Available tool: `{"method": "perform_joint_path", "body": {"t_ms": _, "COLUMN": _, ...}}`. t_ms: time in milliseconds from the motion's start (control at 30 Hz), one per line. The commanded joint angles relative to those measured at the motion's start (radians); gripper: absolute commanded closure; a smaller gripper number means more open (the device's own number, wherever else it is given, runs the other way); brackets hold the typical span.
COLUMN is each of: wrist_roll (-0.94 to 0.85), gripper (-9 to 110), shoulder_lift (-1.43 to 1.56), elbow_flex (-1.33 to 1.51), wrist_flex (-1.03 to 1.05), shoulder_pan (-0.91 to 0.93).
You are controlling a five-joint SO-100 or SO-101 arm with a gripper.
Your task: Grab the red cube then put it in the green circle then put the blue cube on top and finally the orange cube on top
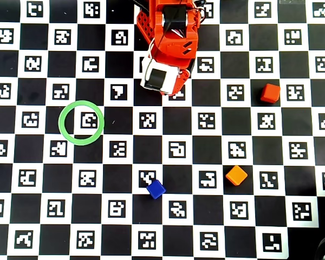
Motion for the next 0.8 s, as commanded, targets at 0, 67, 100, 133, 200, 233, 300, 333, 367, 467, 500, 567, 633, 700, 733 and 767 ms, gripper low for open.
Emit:
{"method": "perform_joint_path", "body": {"t_ms": 0, "wrist_roll": 0.201, "gripper": 96, "shoulder_lift": -0.052, "elbow_flex": -0.41, "wrist_flex": 0.025, "shoulder_pan": 0.006}}
{"method": "perform_joint_path", "body": {"t_ms": 67, "wrist_roll": 0.238, "gripper": 93, "shoulder_lift": -0.225, "elbow_flex": -0.597, "wrist_flex": 0.098, "shoulder_pan": -0.012}}
{"method": "perform_joint_path", "body": {"t_ms": 100, "wrist_roll": 0.259, "gripper": 92, "shoulder_lift": -0.305, "elbow_flex": -0.683, "wrist_flex": 0.13, "shoulder_pan": -0.02}}
{"method": "perform_joint_path", "body": {"t_ms": 133, "wrist_roll": 0.284, "gripper": 91, "shoulder_lift": -0.377, "elbow_flex": -0.765, "wrist_flex": 0.164, "shoulder_pan": -0.034}}
{"method": "perform_joint_path", "body": {"t_ms": 200, "wrist_roll": 0.35, "gripper": 90, "shoulder_lift": -0.508, "elbow_flex": -0.922, "wrist_flex": 0.247, "shoulder_pan": -0.078}}
{"method": "perform_joint_path", "body": {"t_ms": 233, "wrist_roll": 0.393, "gripper": 88, "shoulder_lift": -0.568, "elbow_flex": -0.997, "wrist_flex": 0.285, "shoulder_pan": -0.104}}
{"method": "perform_joint_path", "body": {"t_ms": 300, "wrist_roll": 0.486, "gripper": 86, "shoulder_lift": -0.684, "elbow_flex": -1.146, "wrist_flex": 0.37, "shoulder_pan": -0.163}}
{"method": "perform_joint_path", "body": {"t_ms": 333, "wrist_roll": 0.54, "gripper": 84, "shoulder_lift": -0.744, "elbow_flex": -1.223, "wrist_flex": 0.414, "shoulder_pan": -0.195}}
{"method": "perform_joint_path", "body": {"t_ms": 367, "wrist_roll": 0.597, "gripper": 82, "shoulder_lift": -0.81, "elbow_flex": -1.302, "wrist_flex": 0.463, "shoulder_pan": -0.225}}
{"method": "perform_joint_path", "body": {"t_ms": 467, "wrist_roll": 0.756, "gripper": 79, "shoulder_lift": -0.969, "elbow_flex": -1.483, "wrist_flex": 0.563, "shoulder_pan": -0.325}}
{"method": "perform_joint_path", "body": {"t_ms": 500, "wrist_roll": 0.804, "gripper": 77, "shoulder_lift": -0.992, "elbow_flex": -1.502, "wrist_flex": 0.563, "shoulder_pan": -0.35}}
{"method": "perform_joint_path", "body": {"t_ms": 567, "wrist_roll": 0.882, "gripper": 74, "shoulder_lift": -1.031, "elbow_flex": -1.526, "wrist_flex": 0.563, "shoulder_pan": -0.411}}
{"method": "perform_joint_path", "body": {"t_ms": 633, "wrist_roll": 0.973, "gripper": 71, "shoulder_lift": -1.078, "elbow_flex": -1.543, "wrist_flex": 0.563, "shoulder_pan": -0.468}}
{"method": "perform_joint_path", "body": {"t_ms": 700, "wrist_roll": 1.065, "gripper": 67, "shoulder_lift": -1.134, "elbow_flex": -1.552, "wrist_flex": 0.561, "shoulder_pan": -0.526}}
{"method": "perform_joint_path", "body": {"t_ms": 733, "wrist_roll": 1.114, "gripper": 66, "shoulder_lift": -1.169, "elbow_flex": -1.557, "wrist_flex": 0.561, "shoulder_pan": -0.551}}
{"method": "perform_joint_path", "body": {"t_ms": 767, "wrist_roll": 1.152, "gripper": 66, "shoulder_lift": -1.201, "elbow_flex": -1.562, "wrist_flex": 0.561, "shoulder_pan": -0.571}}
